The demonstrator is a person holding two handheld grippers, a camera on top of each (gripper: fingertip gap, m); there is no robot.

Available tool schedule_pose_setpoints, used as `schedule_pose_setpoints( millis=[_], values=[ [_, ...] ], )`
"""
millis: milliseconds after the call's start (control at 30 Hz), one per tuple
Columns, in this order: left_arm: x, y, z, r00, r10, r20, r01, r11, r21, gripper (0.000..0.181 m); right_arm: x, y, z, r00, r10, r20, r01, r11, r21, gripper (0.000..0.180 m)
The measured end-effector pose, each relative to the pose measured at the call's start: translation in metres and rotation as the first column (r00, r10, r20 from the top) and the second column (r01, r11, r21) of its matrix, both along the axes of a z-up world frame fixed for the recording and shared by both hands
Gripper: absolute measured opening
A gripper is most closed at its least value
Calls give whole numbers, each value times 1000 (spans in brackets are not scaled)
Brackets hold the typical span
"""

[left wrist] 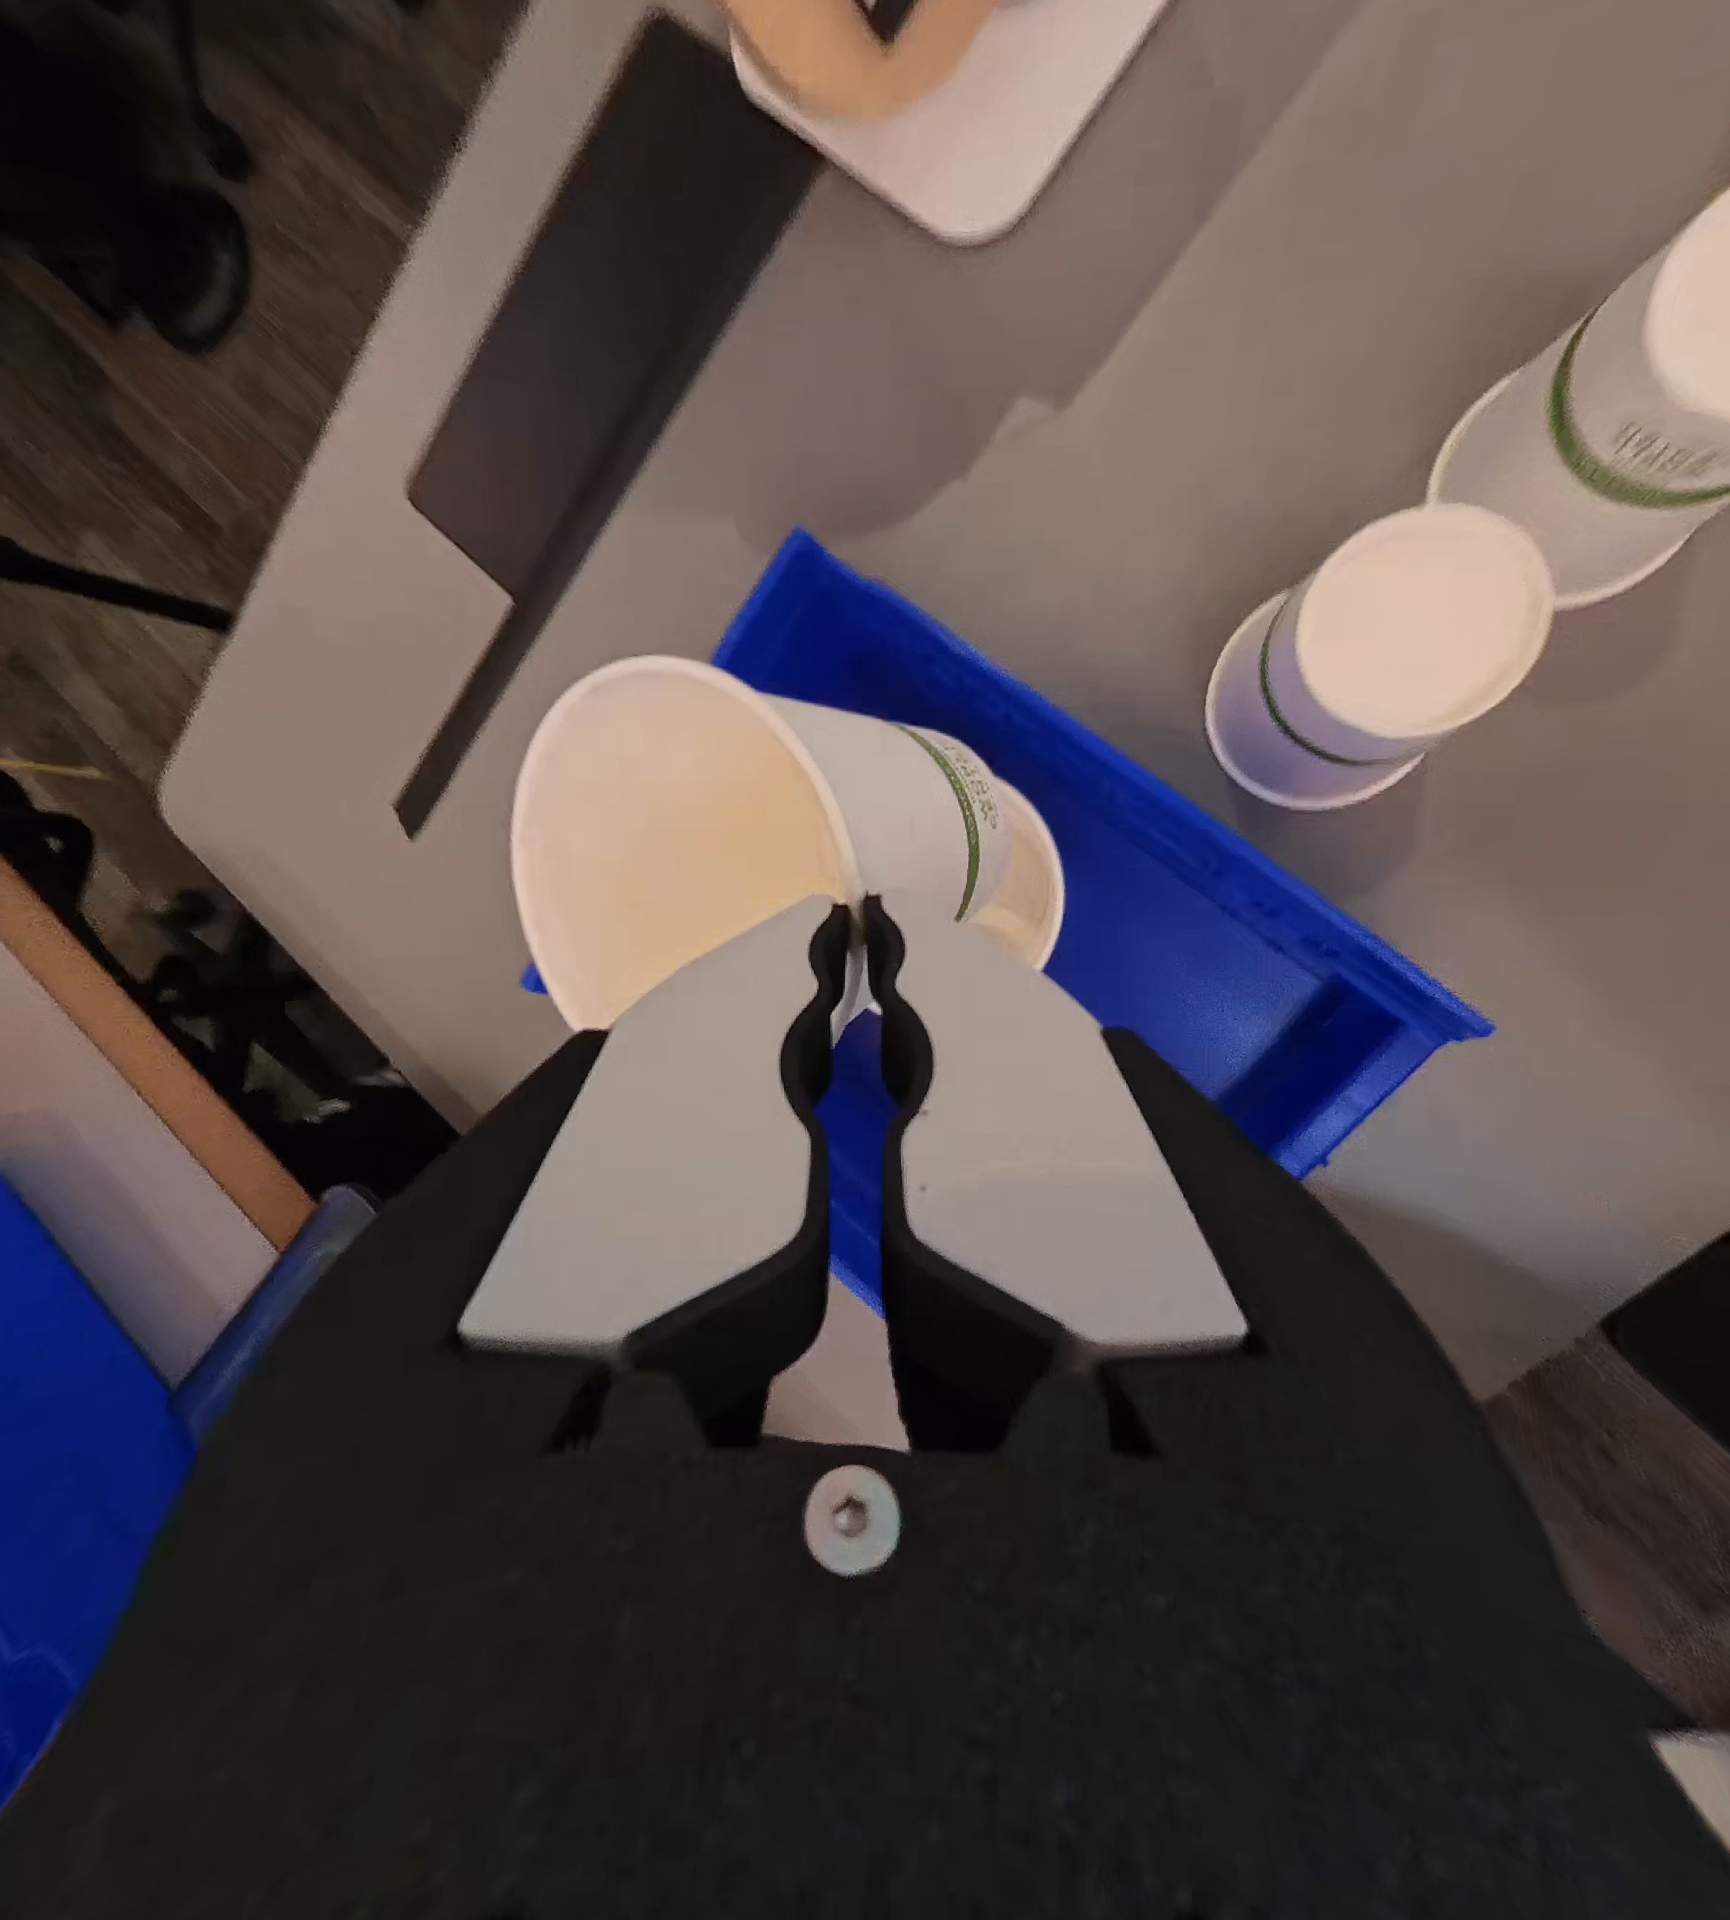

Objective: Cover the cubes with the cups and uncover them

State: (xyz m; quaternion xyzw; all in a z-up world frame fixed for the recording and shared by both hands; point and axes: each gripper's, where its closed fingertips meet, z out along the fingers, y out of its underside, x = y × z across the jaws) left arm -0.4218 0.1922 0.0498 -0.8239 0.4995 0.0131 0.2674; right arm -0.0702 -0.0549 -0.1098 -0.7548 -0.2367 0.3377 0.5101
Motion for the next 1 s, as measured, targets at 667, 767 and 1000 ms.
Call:
schedule_pose_setpoints(
  millis=[667,767,1000],
  values=[
    [211,-171,73,515,-362,777,120,928,353,3,-42,38,109,388,47,-920,-423,897,-132,99],
    [242,-200,53,480,-386,788,175,922,345,3,-49,45,118,406,77,-911,-409,906,-106,105],
    [287,-234,3,470,-391,792,303,914,271,3,-47,41,118,369,117,-922,-441,895,-63,97]
  ],
)
